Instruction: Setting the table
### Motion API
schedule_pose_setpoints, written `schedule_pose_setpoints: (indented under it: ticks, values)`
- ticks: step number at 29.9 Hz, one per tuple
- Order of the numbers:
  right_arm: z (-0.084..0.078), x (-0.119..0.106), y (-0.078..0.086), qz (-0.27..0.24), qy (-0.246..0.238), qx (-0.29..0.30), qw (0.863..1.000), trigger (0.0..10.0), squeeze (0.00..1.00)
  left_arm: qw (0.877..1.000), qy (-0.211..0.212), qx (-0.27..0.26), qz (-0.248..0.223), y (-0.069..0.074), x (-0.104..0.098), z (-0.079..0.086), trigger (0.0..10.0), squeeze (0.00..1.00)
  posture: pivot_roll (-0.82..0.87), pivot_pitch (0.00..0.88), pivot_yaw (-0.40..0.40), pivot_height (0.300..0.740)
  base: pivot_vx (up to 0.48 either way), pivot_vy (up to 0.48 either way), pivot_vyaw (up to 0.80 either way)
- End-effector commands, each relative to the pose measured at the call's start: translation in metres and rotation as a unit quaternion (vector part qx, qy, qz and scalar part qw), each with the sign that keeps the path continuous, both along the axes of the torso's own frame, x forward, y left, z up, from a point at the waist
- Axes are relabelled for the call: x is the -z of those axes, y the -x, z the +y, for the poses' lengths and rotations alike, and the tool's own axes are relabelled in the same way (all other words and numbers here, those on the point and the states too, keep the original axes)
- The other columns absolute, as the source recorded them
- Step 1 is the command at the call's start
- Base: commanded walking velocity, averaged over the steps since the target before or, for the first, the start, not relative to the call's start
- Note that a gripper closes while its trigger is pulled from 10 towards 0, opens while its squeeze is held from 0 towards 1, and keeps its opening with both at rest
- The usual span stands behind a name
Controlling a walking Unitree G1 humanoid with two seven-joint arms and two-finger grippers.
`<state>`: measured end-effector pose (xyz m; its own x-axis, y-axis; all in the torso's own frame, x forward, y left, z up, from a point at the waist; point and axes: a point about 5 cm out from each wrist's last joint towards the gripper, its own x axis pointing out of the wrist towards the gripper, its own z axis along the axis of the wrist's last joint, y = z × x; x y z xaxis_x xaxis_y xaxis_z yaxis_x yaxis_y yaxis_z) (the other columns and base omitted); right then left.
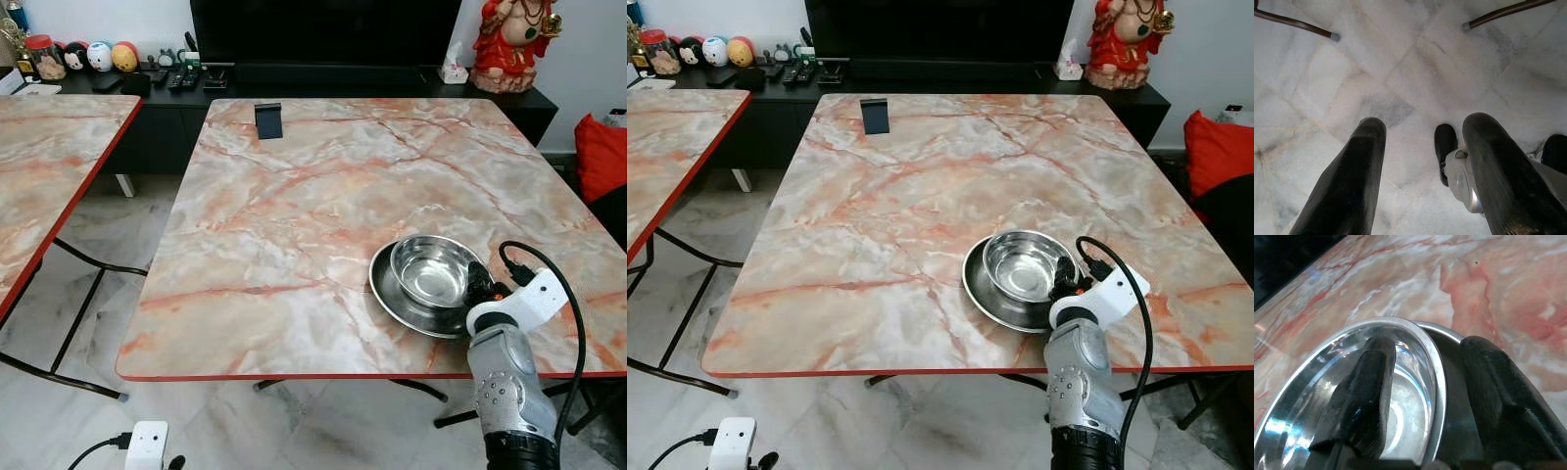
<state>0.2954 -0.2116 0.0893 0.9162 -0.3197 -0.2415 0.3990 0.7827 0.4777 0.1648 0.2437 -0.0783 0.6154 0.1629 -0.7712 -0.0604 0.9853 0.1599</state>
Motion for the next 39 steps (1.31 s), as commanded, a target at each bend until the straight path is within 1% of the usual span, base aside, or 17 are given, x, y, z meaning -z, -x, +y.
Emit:
schedule_pose_setpoints:
  ticks: [1,4,6,7,9,10,11,12,18,19,21,24,25,28,31,34,39]
  values:
    - [-0.001,-0.007,-0.001,-0.014,0.008,0.002,1.000,10.0,0.00,1.000,0.003,-0.006,0.013,0.003,0.003,-0.002,10.0,0.00,-0.05,0.000,-0.026,0.740,0.000,0.000,0.00]
    - [-0.004,-0.011,0.000,-0.030,0.026,0.009,0.999,10.0,0.00,1.000,0.003,-0.007,0.014,0.003,0.003,-0.002,10.0,0.00,-0.05,0.000,-0.027,0.740,0.000,0.000,0.00]
    - [-0.005,-0.017,-0.001,-0.046,0.068,0.005,0.997,10.0,0.00,1.000,0.003,-0.008,0.014,0.004,0.003,-0.002,10.0,0.00,-0.05,0.000,-0.027,0.740,0.000,0.000,0.00]
    - [-0.004,-0.023,-0.003,-0.055,0.117,-0.009,0.992,10.0,0.00,1.000,0.004,-0.009,0.014,0.004,0.003,-0.002,10.0,0.00,-0.05,0.000,-0.025,0.740,0.000,0.000,0.00]
    - [0.000,-0.025,-0.005,-0.054,0.167,-0.025,0.984,10.0,0.00,1.000,0.004,-0.009,0.015,0.004,0.003,-0.001,10.0,0.00,-0.07,0.000,-0.012,0.740,0.000,0.000,0.00]
    - [0.001,-0.025,-0.007,-0.053,0.188,-0.031,0.980,10.0,0.00,1.000,0.004,-0.009,0.015,0.004,0.003,-0.001,10.0,0.00,-0.07,0.000,-0.012,0.740,0.000,0.000,0.00]
    - [0.008,-0.027,-0.012,-0.069,0.194,-0.042,0.978,10.0,0.00,1.000,0.004,-0.008,0.017,0.005,0.004,-0.002,10.0,0.00,-0.08,0.000,-0.006,0.740,0.000,0.000,0.00]
    - [0.008,-0.027,-0.012,-0.069,0.194,-0.042,0.978,10.0,0.00,1.000,0.004,-0.008,0.017,0.005,0.004,-0.002,10.0,0.00,-0.08,0.000,-0.006,0.740,0.000,0.000,0.00]
    - [0.026,-0.045,-0.020,-0.120,0.284,-0.087,0.947,10.0,0.00,1.000,0.009,-0.018,0.015,0.007,0.004,-0.002,10.0,0.00,-0.07,0.000,-0.018,0.740,0.000,0.000,0.00]
    - [0.032,-0.045,-0.020,-0.125,0.307,-0.106,0.938,10.0,0.00,1.000,0.010,-0.018,0.016,0.008,0.005,-0.002,10.0,0.00,-0.07,0.000,-0.018,0.740,0.000,0.000,0.00]
    - [0.035,-0.045,-0.020,-0.128,0.312,-0.112,0.935,10.0,0.00,1.000,0.010,-0.018,0.017,0.008,0.005,-0.002,10.0,0.00,-0.07,0.000,-0.014,0.740,0.000,0.000,0.00]
    - [0.043,-0.043,-0.019,-0.137,0.286,-0.122,0.940,10.0,0.00,1.000,0.011,-0.017,0.018,0.008,0.005,-0.002,10.0,0.00,-0.08,0.000,-0.014,0.740,0.000,0.000,0.00]
    - [0.052,-0.042,-0.018,-0.142,0.294,-0.145,0.934,10.0,0.00,1.000,0.012,-0.017,0.018,0.008,0.005,-0.002,10.0,0.00,-0.07,0.000,-0.017,0.740,0.000,0.000,0.00]
    - [0.058,-0.041,-0.016,-0.144,0.313,-0.158,0.926,10.0,0.00,1.000,0.014,-0.021,0.016,0.008,0.005,-0.002,10.0,0.00,-0.07,0.000,-0.017,0.740,0.000,0.000,0.00]
    - [0.060,-0.040,-0.017,-0.142,0.294,-0.142,0.935,10.0,0.00,0.999,0.019,-0.029,0.013,0.008,0.004,0.000,10.0,0.00,-0.05,0.000,-0.021,0.740,0.000,0.000,0.00]
    - [0.064,-0.043,-0.020,-0.148,0.285,-0.140,0.937,10.0,0.00,0.999,0.019,-0.034,0.014,0.009,0.004,0.003,10.0,0.00,-0.05,0.000,-0.021,0.740,0.000,0.104,0.00]
    - [0.074,-0.047,-0.024,-0.161,0.283,-0.157,0.932,10.0,0.00,0.999,0.015,-0.040,0.022,0.017,0.004,0.012,10.0,0.00,-0.03,0.000,-0.029,0.740,0.000,0.350,0.00]
